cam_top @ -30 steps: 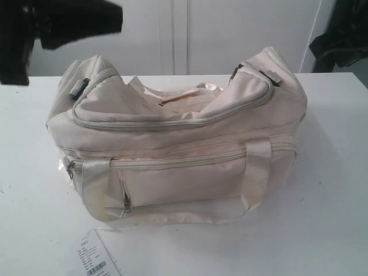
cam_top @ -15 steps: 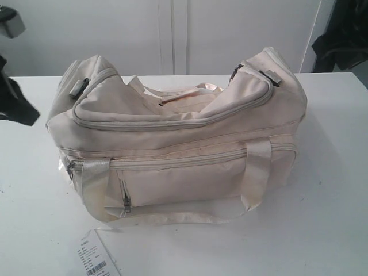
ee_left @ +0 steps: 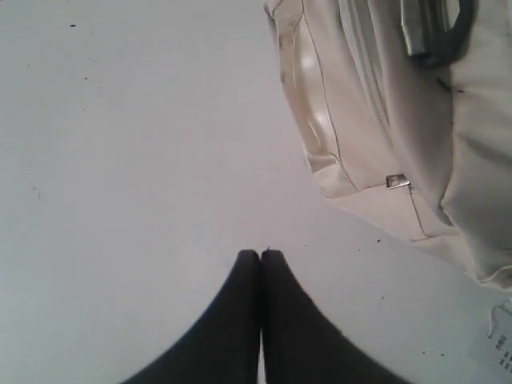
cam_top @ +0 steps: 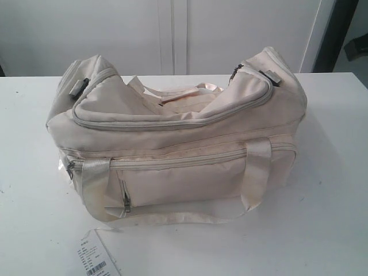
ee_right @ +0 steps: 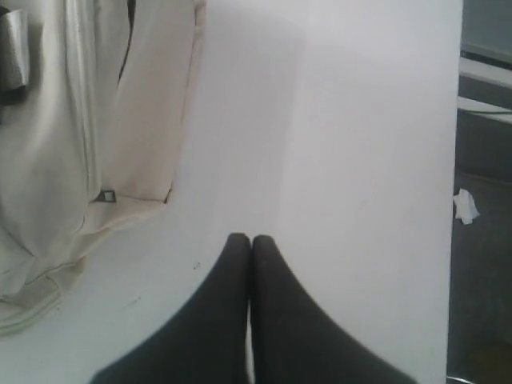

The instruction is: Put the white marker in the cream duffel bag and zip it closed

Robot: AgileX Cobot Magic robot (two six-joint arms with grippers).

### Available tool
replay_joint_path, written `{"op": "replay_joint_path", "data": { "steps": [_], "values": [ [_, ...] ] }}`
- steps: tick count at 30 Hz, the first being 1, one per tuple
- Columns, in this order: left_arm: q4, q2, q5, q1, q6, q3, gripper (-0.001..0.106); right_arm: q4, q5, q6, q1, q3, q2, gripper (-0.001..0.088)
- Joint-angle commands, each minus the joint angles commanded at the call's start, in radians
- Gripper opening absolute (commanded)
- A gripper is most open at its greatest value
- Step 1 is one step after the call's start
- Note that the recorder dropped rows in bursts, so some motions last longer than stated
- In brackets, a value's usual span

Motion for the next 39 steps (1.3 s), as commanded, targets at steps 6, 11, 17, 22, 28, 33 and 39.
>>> {"op": "replay_joint_path", "data": {
  "steps": [6, 11, 17, 22, 28, 33, 39],
  "values": [
    [0.000, -0.108, -0.132, 0.000, -0.009, 0.095, 0.000, -0.002, -0.137, 0.024, 0.000, 0.109, -0.128, 0.0000],
    [0.000, -0.205, -0.205, 0.000, -0.062, 0.173, 0.000, -0.002, -0.185, 0.026, 0.000, 0.192, -0.233, 0.0000],
    [0.007, -0.298, -0.217, 0.000, -0.062, 0.210, 0.000, -0.002, -0.258, 0.026, 0.000, 0.291, -0.373, 0.0000],
    [0.007, -0.355, -0.238, 0.000, -0.062, 0.253, 0.000, -0.002, -0.281, 0.026, 0.000, 0.338, -0.471, 0.0000],
    [0.007, -0.406, -0.290, 0.000, -0.091, 0.310, 0.000, -0.002, -0.320, 0.026, 0.000, 0.383, -0.561, 0.0000],
    [0.007, -0.463, -0.305, 0.000, -0.091, 0.343, 0.000, -0.002, -0.356, 0.026, 0.003, 0.418, -0.611, 0.0000],
    [-0.004, -0.535, -0.302, 0.000, -0.093, 0.347, 0.000, 0.005, -0.376, 0.026, 0.003, 0.461, -0.696, 0.0000]
  ]
}}
